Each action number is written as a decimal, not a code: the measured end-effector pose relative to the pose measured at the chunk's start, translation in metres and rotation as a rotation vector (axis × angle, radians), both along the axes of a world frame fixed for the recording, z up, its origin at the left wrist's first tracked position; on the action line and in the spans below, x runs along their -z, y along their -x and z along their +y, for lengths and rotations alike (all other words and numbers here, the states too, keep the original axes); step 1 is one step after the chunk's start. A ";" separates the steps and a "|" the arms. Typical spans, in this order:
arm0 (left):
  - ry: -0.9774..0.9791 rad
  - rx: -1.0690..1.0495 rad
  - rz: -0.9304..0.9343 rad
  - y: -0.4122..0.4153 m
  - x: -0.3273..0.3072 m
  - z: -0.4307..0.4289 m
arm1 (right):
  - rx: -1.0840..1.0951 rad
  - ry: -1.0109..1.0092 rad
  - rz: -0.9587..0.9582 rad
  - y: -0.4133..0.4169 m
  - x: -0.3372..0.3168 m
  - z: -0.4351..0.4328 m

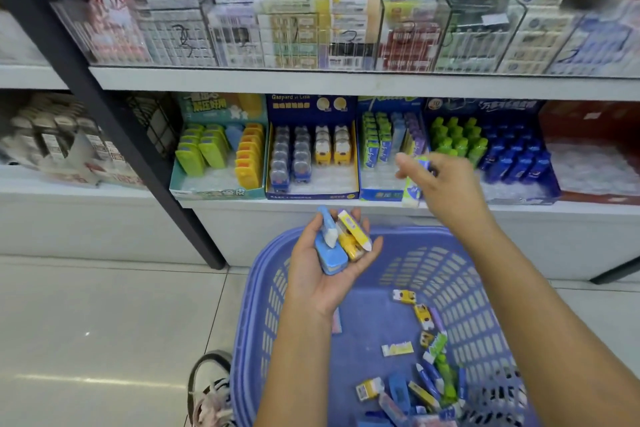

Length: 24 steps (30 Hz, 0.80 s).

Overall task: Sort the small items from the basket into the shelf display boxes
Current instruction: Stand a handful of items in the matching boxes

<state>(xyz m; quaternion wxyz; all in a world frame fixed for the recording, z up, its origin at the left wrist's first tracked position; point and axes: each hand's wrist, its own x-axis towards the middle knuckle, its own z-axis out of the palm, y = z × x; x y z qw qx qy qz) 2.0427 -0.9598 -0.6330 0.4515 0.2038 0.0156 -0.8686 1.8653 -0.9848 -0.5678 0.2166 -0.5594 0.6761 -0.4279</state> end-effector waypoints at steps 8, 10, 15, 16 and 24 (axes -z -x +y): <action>0.088 -0.010 -0.293 0.003 -0.002 -0.011 | -0.113 -0.126 0.422 0.027 0.006 -0.081; 0.115 -0.009 -0.338 0.002 -0.001 -0.013 | -0.108 -0.126 0.385 0.026 0.007 -0.089; 0.152 -0.022 -0.463 0.003 -0.002 -0.016 | -0.146 -0.101 0.370 0.031 0.006 -0.101; 0.156 -0.021 -0.473 0.004 -0.002 -0.016 | -0.155 -0.103 0.379 0.032 0.006 -0.102; 0.164 -0.006 -0.503 0.008 -0.009 -0.011 | -0.210 -0.094 0.331 0.033 0.003 -0.107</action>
